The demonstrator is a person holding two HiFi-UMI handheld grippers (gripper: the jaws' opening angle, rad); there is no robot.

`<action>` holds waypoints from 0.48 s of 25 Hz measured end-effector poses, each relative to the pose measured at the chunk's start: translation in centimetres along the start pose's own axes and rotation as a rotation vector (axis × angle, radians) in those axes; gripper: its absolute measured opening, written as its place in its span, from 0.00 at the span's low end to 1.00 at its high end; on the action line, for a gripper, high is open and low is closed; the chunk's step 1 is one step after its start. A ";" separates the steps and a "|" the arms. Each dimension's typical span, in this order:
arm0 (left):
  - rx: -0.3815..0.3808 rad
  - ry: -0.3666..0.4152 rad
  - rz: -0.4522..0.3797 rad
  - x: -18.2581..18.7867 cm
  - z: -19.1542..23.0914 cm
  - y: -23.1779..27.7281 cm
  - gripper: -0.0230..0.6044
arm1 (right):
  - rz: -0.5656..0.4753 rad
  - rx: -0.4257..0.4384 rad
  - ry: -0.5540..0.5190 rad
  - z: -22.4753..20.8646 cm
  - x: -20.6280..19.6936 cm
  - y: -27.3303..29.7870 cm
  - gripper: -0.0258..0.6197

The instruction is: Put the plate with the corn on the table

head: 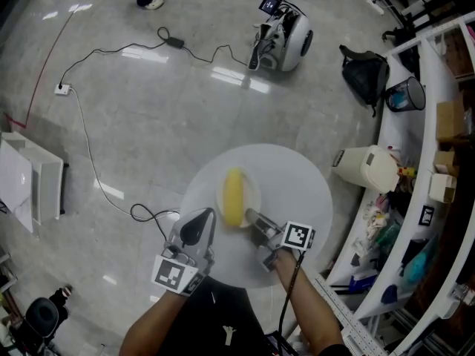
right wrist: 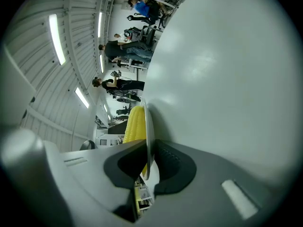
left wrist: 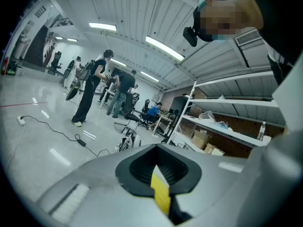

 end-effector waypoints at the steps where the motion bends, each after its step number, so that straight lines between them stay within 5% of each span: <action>1: -0.003 0.004 0.000 0.0 0.0 0.0 0.04 | -0.002 -0.008 0.003 0.0 0.0 0.0 0.11; 8: -0.015 0.009 -0.004 0.0 0.0 -0.1 0.04 | -0.019 -0.172 0.076 0.3 -0.4 -0.8 0.12; 12: -0.011 -0.001 -0.010 -0.4 0.1 -0.3 0.04 | 0.007 -0.174 0.006 0.5 0.0 -0.2 0.12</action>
Point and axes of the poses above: the fingertips, and each gripper's own axes: y forward along the fingers, z to its left, x out of its top, the point moved 10 cm from there along -y, backward along the fingers, and after that the axes turned 7 degrees about x, right-handed, at the moved point
